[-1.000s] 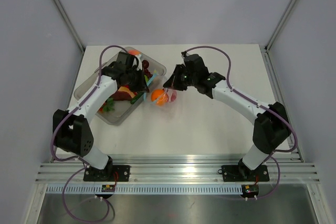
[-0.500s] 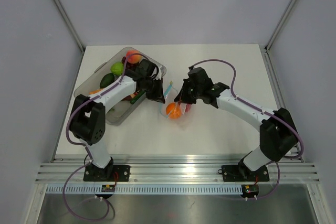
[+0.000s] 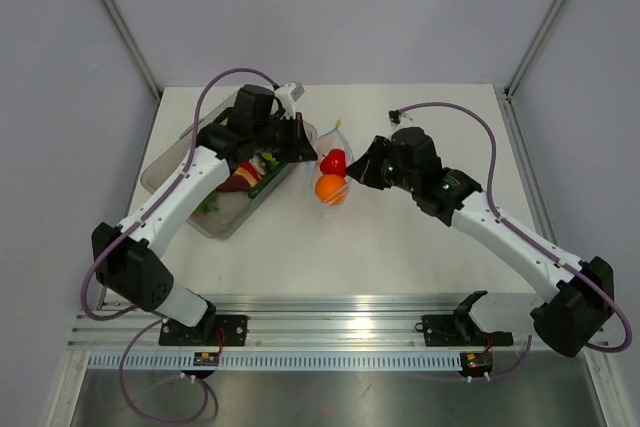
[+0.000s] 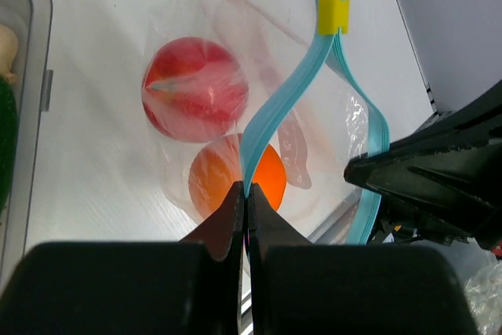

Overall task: Place the food in the zip-top bag and seal the zipper
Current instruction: Adjust the zipper food storage bag at the center of the board.

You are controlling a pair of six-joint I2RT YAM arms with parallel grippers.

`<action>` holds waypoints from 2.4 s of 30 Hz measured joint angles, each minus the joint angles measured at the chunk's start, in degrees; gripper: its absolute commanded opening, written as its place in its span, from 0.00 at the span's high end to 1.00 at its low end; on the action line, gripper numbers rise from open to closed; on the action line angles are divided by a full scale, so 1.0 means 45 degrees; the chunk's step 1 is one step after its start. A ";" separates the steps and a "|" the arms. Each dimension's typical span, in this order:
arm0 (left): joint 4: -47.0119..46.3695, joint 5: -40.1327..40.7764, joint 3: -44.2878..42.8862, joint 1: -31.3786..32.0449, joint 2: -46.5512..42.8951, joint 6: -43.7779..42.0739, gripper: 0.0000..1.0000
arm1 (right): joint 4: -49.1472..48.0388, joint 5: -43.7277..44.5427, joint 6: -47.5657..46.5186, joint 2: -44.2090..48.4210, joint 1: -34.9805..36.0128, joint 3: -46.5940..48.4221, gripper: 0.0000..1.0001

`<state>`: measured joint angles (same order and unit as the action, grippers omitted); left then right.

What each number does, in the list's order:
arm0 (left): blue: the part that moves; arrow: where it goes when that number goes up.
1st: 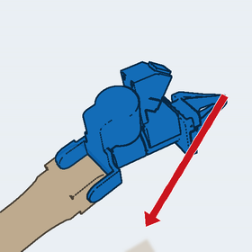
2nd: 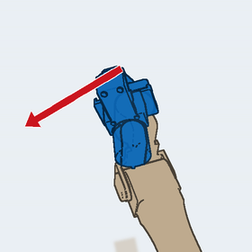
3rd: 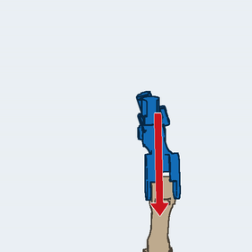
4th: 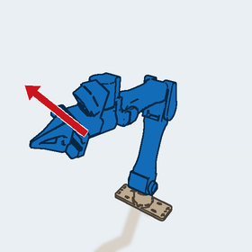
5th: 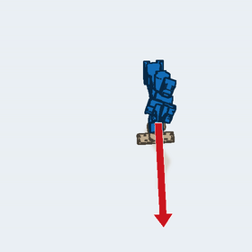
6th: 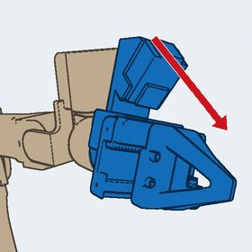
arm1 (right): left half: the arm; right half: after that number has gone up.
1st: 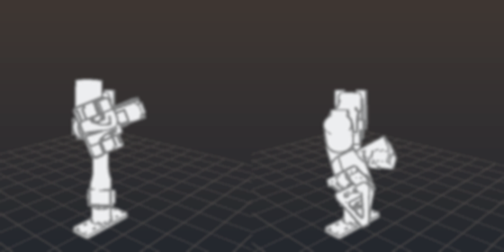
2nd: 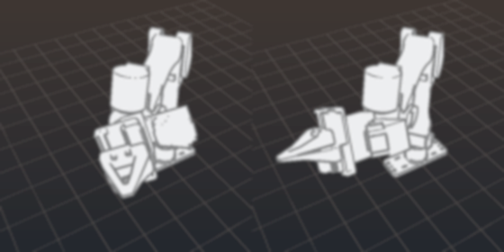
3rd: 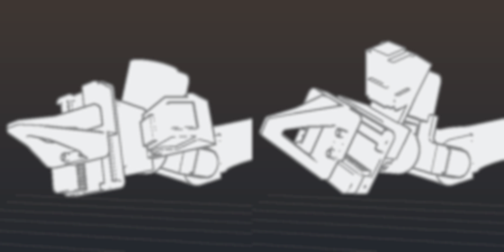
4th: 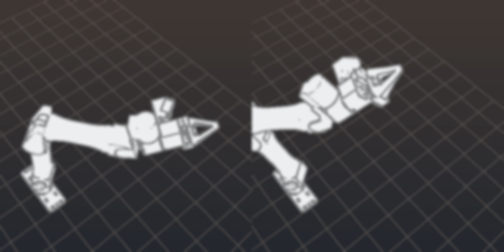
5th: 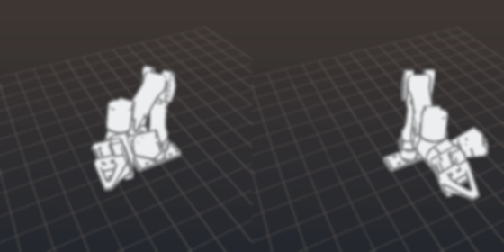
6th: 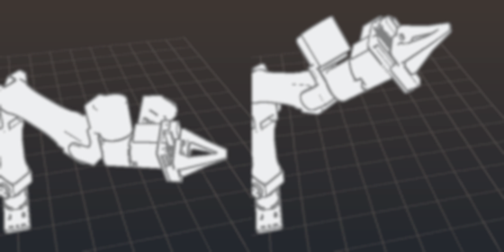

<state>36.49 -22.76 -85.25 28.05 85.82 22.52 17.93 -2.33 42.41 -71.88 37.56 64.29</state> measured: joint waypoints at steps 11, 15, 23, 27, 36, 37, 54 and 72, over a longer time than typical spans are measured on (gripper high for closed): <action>0.0466 0.0039 0.1161 0.0903 0.2924 0.0214 1.00 | 0.0345 0.0078 -0.0063 -0.2385 0.0010 -0.1122 1.00; 0.0835 0.0228 -0.0199 0.0899 0.2040 0.0126 1.00 | 0.0432 0.0287 -0.0238 -0.1365 0.0015 -0.0442 1.00; 0.0306 0.0199 -0.0607 0.0874 0.1161 0.0039 1.00 | 0.0233 0.0767 -0.0291 0.0073 0.0015 -0.0393 1.00; 0.0262 0.0175 0.0277 0.0874 0.2050 0.0044 1.00 | 0.0311 0.0850 -0.0282 -0.0743 0.0015 -0.1083 1.00; 0.0733 0.0491 0.0792 0.0908 0.2424 -0.0233 1.00 | 0.0782 0.0971 -0.0627 -0.1093 0.0019 -0.1069 1.00; 0.0797 0.0544 0.0685 0.0908 0.2419 -0.0311 1.00 | 0.0777 0.0967 -0.0675 -0.1093 0.0019 -0.0957 1.00; 0.0971 0.0529 0.0573 0.0908 0.2293 -0.0627 1.00 | 0.1355 0.1054 -0.0748 -0.1409 0.0024 -0.0427 1.00; 0.1841 0.1132 -0.2424 0.0627 0.2404 -0.0923 0.14 | 0.1195 0.1098 0.0019 -0.1962 0.0024 0.0233 1.00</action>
<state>44.77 -17.67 -96.16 30.87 96.64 18.37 23.31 2.61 42.50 -80.71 37.67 65.34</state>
